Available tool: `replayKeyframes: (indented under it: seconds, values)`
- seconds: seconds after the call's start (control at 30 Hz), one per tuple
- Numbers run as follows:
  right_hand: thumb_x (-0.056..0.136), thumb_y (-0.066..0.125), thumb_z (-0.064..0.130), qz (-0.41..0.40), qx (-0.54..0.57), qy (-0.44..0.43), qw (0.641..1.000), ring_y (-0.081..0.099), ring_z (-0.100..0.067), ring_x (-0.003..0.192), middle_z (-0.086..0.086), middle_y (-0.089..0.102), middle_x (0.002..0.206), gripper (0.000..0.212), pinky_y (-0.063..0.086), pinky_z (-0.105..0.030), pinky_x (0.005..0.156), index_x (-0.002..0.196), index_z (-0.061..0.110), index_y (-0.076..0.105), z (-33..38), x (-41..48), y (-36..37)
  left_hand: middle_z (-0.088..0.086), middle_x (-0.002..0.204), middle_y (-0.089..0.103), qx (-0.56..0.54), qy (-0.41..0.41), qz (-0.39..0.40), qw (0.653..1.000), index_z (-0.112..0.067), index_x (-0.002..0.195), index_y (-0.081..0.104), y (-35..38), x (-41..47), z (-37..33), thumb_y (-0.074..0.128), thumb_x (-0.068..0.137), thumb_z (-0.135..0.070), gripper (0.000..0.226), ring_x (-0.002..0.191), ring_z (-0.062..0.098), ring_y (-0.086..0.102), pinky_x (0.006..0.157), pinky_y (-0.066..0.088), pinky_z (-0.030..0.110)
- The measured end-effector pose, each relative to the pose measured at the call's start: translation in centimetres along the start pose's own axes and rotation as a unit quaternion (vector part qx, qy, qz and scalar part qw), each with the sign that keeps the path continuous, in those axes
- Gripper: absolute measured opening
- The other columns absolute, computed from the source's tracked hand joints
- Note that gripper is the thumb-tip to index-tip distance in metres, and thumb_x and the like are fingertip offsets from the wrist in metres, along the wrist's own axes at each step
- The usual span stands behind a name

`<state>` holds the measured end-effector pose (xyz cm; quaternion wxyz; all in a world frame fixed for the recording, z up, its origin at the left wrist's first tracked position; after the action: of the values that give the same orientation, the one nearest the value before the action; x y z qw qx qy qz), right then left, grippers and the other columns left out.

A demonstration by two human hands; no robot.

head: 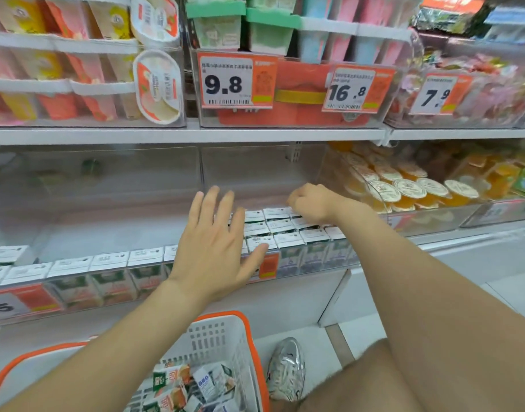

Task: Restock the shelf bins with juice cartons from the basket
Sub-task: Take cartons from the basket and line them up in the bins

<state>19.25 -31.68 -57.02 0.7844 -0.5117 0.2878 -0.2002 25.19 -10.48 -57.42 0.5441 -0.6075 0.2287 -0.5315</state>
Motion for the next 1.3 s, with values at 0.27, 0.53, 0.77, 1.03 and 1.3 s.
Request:
replayKeyframes:
  seconds: [0.27,0.53,0.77,1.03,1.3]
  values:
    - [0.082,0.038,0.063,0.068,0.039,0.073,0.994,0.043,-0.024,0.110,0.002,0.043,0.114,0.041,0.038,-0.048,0.098,0.100,0.030,0.055,0.8,1.8,1.1,0.009,0.121,0.065,0.027,0.011,0.052,0.998,-0.011,0.127,0.066,0.9,-0.2,0.1,0.010,0.092,-0.085,0.099,0.141,0.049,0.033,0.123,0.007,0.066]
    - [0.097,0.028,0.043,-0.118,0.028,0.029,0.992,0.059,-0.035,0.103,-0.019,0.065,0.121,0.053,0.051,-0.047,0.092,0.109,0.013,0.071,-3.7,-0.3,-2.3,0.008,0.122,0.066,0.005,0.016,0.042,0.999,-0.020,0.139,0.061,1.2,-0.2,-0.1,0.019,0.094,-0.084,0.088,0.140,0.049,0.034,0.121,0.010,0.069]
    - [0.105,0.026,0.043,-0.042,-0.058,0.050,0.996,0.058,-0.036,0.098,-0.012,0.060,0.097,0.049,0.046,-0.043,0.086,0.084,0.010,0.054,-5.6,-2.1,-0.1,0.008,0.137,0.061,0.023,0.004,0.061,0.998,-0.025,0.148,0.054,1.2,-0.3,0.1,0.009,0.090,-0.086,0.096,0.145,0.049,0.028,0.121,0.008,0.071]
    - [0.109,0.020,0.054,-0.072,-0.071,0.017,0.995,0.061,-0.032,0.082,-0.013,0.064,0.084,0.069,0.046,-0.040,0.075,0.087,0.005,0.064,-5.1,-2.4,0.1,0.007,0.136,0.059,0.017,0.008,0.102,0.995,-0.024,0.143,0.057,1.5,-0.2,0.5,0.008,0.087,-0.089,0.099,0.145,0.047,0.026,0.120,0.015,0.070]
    - [0.093,0.047,0.025,-0.234,-0.029,-0.088,0.968,0.064,-0.026,0.080,-0.002,0.069,0.087,0.020,0.059,-0.042,0.069,0.098,0.019,0.066,3.1,-9.4,-2.1,0.007,0.159,0.037,-0.137,0.008,0.110,0.984,-0.024,0.156,0.039,0.5,-1.0,0.7,0.023,0.086,-0.089,0.097,0.155,0.039,0.007,0.126,0.007,0.065]
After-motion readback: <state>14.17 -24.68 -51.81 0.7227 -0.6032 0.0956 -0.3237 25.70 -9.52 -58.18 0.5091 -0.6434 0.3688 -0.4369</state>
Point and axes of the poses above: each hand's wrist, its own x-axis towards the middle knuckle, its own y-axis out of the palm, z = x × y, the point moved 7 cm from there along x, towards the middle knuckle
